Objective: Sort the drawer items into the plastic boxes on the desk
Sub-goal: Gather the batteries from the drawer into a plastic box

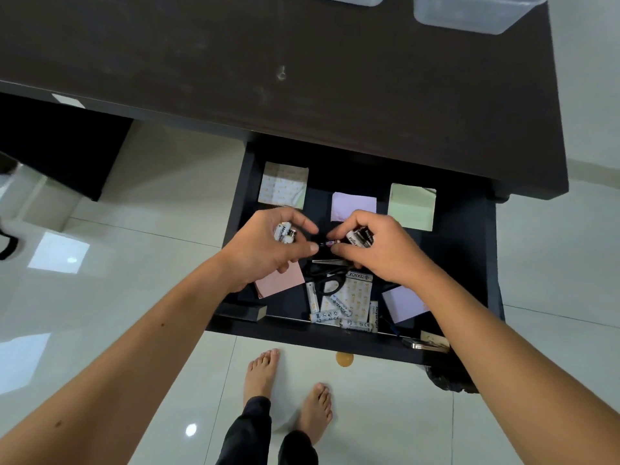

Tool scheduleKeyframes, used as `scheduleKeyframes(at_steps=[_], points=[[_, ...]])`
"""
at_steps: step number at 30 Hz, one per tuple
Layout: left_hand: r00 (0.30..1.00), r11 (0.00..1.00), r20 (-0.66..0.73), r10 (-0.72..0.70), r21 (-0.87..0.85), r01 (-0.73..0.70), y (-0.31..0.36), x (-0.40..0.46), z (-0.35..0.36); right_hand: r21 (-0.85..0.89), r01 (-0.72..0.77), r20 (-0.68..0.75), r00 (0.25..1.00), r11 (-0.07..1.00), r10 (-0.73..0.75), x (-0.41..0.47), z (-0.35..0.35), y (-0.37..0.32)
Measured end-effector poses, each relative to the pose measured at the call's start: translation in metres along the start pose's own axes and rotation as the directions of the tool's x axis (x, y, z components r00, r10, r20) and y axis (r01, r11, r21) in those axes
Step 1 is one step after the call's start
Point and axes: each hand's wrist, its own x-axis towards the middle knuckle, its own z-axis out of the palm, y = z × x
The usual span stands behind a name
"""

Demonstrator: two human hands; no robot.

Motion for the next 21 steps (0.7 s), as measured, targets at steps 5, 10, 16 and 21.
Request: scheduleKeyframes(at_steps=[5,10,16,21], points=[[0.986,0.972,0.149,-0.076,0.231,0.04,-0.005,-0.001,0.007,0.324,-0.087,0.006,0.996,0.942,0.089,-0.019,-0.017,0.005],[0.953,0.844,0.285,-0.101,0.532,-0.069,-0.009,-0.002,0.013,0.387,-0.197,0.078,0.98,0.901,0.181,-0.032,-0.026,0.006],[0.959,0.736,0.276,-0.061,0.662,-0.144,-0.015,0.001,0.015,0.251,-0.219,0.084,0.975,0.943,0.204,-0.04,-0.025,0.013],[0.97,0.721,0.241,-0.023,0.677,-0.151,-0.016,0.004,0.016,0.255,-0.255,0.104,0.966,0.933,0.236,-0.041,-0.022,0.01]])
